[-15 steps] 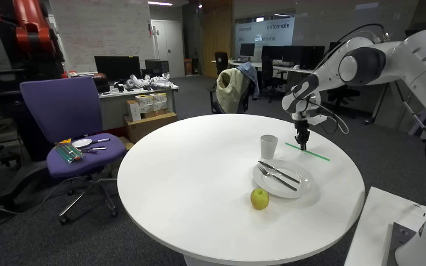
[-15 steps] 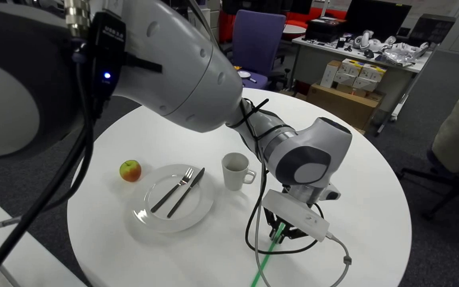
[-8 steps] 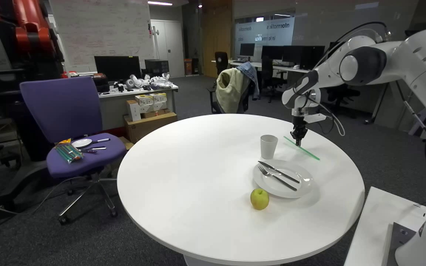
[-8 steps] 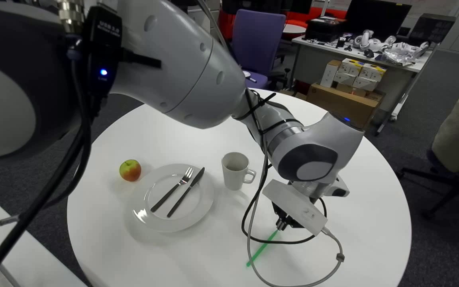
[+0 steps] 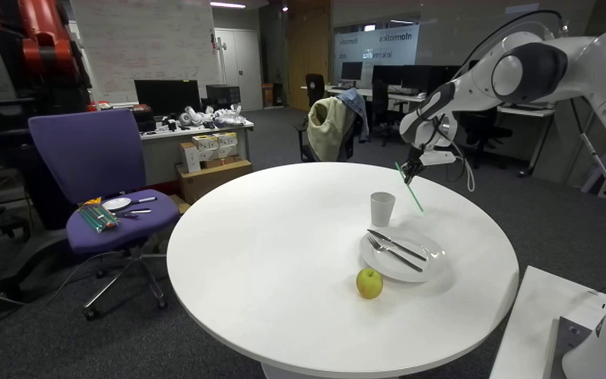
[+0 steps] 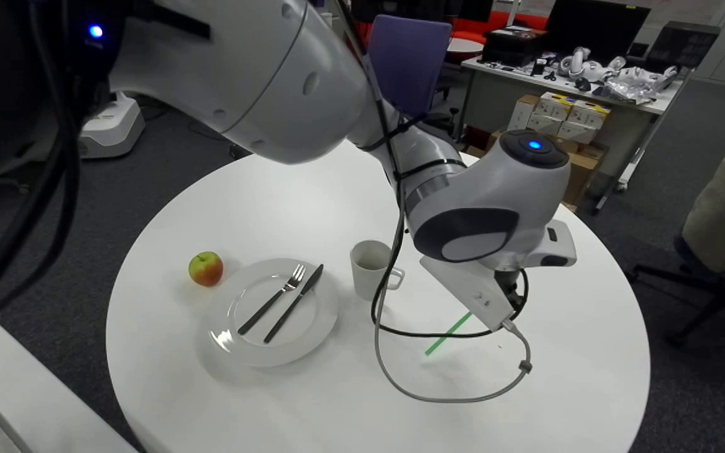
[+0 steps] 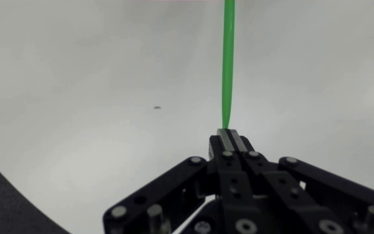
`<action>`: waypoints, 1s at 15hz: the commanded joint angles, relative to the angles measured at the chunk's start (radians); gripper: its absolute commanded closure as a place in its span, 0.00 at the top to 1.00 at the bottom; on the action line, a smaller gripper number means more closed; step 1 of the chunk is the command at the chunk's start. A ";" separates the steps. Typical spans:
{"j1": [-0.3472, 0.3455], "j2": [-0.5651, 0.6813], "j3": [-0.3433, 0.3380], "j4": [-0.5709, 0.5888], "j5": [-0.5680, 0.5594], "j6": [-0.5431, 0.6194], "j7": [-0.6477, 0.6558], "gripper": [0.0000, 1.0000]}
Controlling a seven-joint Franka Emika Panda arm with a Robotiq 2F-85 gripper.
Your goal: Put the straw into the cup
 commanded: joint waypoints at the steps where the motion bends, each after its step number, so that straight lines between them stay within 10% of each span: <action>1: 0.016 -0.146 0.036 -0.209 0.085 0.257 0.005 0.00; 7: -0.030 -0.277 0.198 -0.430 0.116 0.625 0.027 0.00; 15: -0.105 -0.403 0.370 -0.616 0.130 0.824 0.045 0.00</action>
